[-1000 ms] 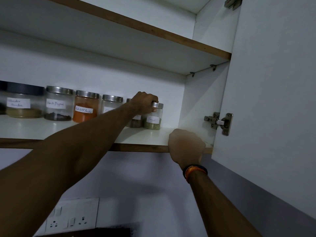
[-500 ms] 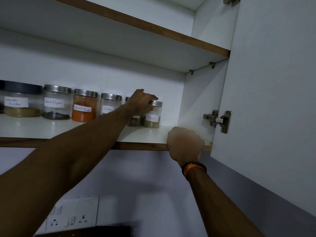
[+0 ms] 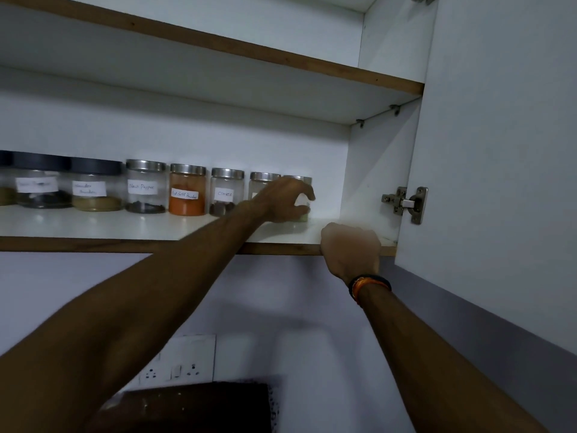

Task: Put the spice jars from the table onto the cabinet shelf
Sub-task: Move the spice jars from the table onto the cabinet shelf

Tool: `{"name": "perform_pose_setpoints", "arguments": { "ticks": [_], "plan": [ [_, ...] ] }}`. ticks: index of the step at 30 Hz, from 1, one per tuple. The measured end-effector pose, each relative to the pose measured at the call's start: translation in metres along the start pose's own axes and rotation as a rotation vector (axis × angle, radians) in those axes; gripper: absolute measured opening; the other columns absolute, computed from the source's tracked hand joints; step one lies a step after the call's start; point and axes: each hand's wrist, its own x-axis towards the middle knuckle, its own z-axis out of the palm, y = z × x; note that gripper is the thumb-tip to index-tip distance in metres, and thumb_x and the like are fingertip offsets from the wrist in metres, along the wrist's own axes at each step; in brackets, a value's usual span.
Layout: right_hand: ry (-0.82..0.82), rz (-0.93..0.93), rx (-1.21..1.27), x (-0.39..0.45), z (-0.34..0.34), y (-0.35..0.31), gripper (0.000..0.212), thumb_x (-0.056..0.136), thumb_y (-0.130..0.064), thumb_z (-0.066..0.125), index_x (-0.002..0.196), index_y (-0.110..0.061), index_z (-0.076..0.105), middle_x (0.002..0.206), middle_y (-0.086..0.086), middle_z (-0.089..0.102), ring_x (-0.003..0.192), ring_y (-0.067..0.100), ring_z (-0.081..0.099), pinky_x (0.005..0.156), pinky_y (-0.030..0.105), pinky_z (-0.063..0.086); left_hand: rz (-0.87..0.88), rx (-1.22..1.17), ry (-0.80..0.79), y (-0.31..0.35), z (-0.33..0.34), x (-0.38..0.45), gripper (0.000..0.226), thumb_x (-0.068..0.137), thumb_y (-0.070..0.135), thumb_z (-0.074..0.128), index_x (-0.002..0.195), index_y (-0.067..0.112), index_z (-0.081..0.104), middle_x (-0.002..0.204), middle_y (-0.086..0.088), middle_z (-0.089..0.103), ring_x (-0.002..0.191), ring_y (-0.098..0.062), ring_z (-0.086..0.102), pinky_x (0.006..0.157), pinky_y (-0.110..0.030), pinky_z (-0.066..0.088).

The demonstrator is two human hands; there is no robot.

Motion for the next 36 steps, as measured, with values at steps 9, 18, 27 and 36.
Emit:
{"name": "perform_pose_setpoints", "arguments": {
  "ticks": [9, 18, 27, 36],
  "plan": [
    [-0.016, -0.046, -0.030, -0.019, -0.006, -0.004, 0.046, 0.098, -0.030, 0.019, 0.079, -0.016, 0.058, 0.079, 0.004, 0.068, 0.074, 0.030, 0.060, 0.074, 0.038, 0.035, -0.036, -0.060, -0.095, 0.040, -0.010, -0.075, 0.031, 0.099, 0.035, 0.052, 0.114, 0.016, 0.071, 0.114, 0.000, 0.072, 0.103, -0.017, 0.065, 0.089, -0.036, 0.051],
    [0.052, -0.022, 0.287, -0.087, -0.011, -0.024, 0.056, 0.094, -0.020, 0.052, 0.147, -0.006, 0.042, 0.151, 0.014, 0.044, 0.143, 0.034, 0.035, 0.103, 0.055, 0.041, -0.061, 0.037, -0.038, 0.084, -0.001, -0.147, 0.063, 0.089, 0.034, 0.062, 0.147, 0.016, 0.044, 0.148, -0.011, 0.049, 0.138, -0.029, 0.041, 0.117, -0.047, 0.022],
    [-0.247, 0.080, 0.436, -0.185, -0.004, -0.037, 0.061, 0.091, -0.014, 0.057, 0.149, -0.013, 0.042, 0.145, 0.015, 0.046, 0.126, 0.035, 0.048, 0.105, 0.048, 0.041, -0.144, -0.162, -0.101, 0.116, 0.042, -0.228, 0.070, 0.080, 0.037, 0.051, 0.145, 0.010, 0.047, 0.150, -0.015, 0.046, 0.142, -0.031, 0.037, 0.119, -0.047, 0.019],
    [-0.555, 0.184, 0.448, -0.293, 0.024, -0.029, 0.053, 0.086, -0.008, 0.061, 0.139, -0.011, 0.056, 0.140, 0.014, 0.054, 0.125, 0.033, 0.053, 0.106, 0.046, 0.045, -0.314, -0.269, -0.414, 0.132, 0.114, -0.321, 0.064, 0.090, 0.026, 0.065, 0.149, 0.016, 0.041, 0.153, -0.009, 0.044, 0.141, -0.027, 0.038, 0.120, -0.047, 0.024]
  ]
}}
